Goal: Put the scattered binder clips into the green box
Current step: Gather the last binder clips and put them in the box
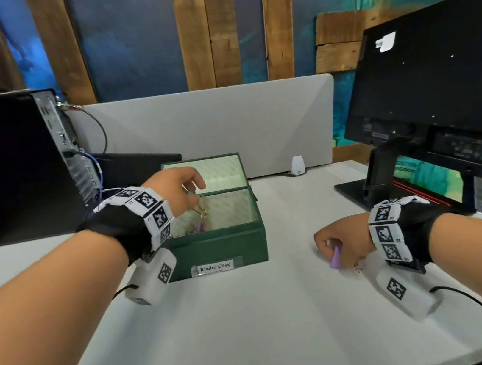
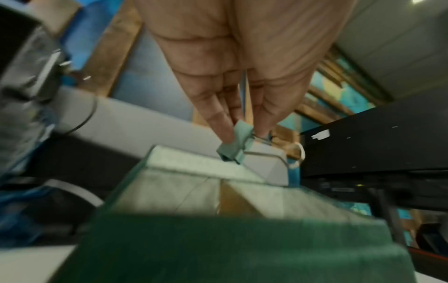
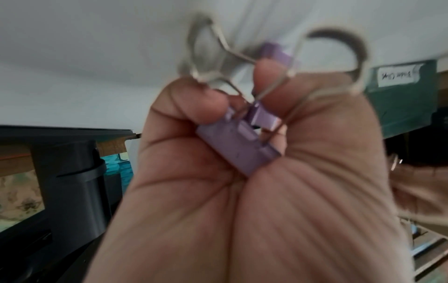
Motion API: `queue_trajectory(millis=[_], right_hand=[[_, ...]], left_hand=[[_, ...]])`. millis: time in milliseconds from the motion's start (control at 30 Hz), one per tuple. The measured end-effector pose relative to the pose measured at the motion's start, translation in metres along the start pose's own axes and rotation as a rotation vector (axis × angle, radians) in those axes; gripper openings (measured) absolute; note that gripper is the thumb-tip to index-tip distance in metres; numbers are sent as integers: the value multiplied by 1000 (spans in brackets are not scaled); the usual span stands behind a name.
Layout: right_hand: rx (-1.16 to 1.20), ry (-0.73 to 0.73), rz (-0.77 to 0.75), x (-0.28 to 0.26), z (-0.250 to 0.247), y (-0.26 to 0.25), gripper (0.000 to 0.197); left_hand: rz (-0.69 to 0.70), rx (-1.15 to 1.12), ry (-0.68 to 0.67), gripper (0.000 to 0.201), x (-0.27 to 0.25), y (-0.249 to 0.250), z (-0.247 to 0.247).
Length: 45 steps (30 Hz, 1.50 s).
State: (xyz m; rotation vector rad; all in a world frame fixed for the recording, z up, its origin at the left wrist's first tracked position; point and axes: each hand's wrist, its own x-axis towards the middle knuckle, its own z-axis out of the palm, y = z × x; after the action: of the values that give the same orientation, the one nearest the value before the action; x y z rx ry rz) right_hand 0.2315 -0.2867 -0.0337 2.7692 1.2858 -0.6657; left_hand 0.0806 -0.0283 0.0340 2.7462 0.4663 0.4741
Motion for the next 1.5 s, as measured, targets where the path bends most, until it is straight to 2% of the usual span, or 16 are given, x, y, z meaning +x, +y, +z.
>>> queue_trajectory(millis=[100,167,267,467,567,667,800,900,1000,1133,1200,1266,1333,1400,1500], right_hand=[[1,-9,-13,4,-7,-5,25],[-9,-14,-8,6,-9,-7,25],[30,65,-6,6,-20,-14,25],[189,340,-127,2,-73,-63,20],[338,468,-209,13,-94,-100,20],[452,497,-292,31,-100,-142,22],[391,496,-307,59,-88,-190,21],[325,427,-303,74,-76,-205,20],[240,422,-266,79,-72,-201,26],[385,487,-180,72,-83,-170,20],[408,538,-102,66,-88,-145,18],[430,562,17,64,-88,-120,25],[478,491,107,66,-84,-104,38],[601,373,125,70,-77,-94,51],[776,250,86,75,-70,-91,56]], left_hand=[[-78,11,-88,41,-5,-24,14],[-156,89,-68,60,-8,-35,21],[-276,48,-49,78,-13,-54,29],[-302,-167,-189,73,-19,-71,40],[-340,-236,-201,77,-21,-71,44],[-351,-290,-168,82,-21,-72,46],[-321,-329,-158,89,-30,-72,46],[-288,-302,-198,93,-34,-76,44],[-268,-298,-210,94,-35,-76,45],[-269,-360,-240,99,-29,-83,44],[-250,-398,-263,106,-26,-83,41],[-224,-413,-271,112,-23,-83,40],[-217,-444,-250,119,-18,-82,39],[-247,-457,-195,117,-7,-83,39],[-371,-420,-97,96,6,-88,30]])
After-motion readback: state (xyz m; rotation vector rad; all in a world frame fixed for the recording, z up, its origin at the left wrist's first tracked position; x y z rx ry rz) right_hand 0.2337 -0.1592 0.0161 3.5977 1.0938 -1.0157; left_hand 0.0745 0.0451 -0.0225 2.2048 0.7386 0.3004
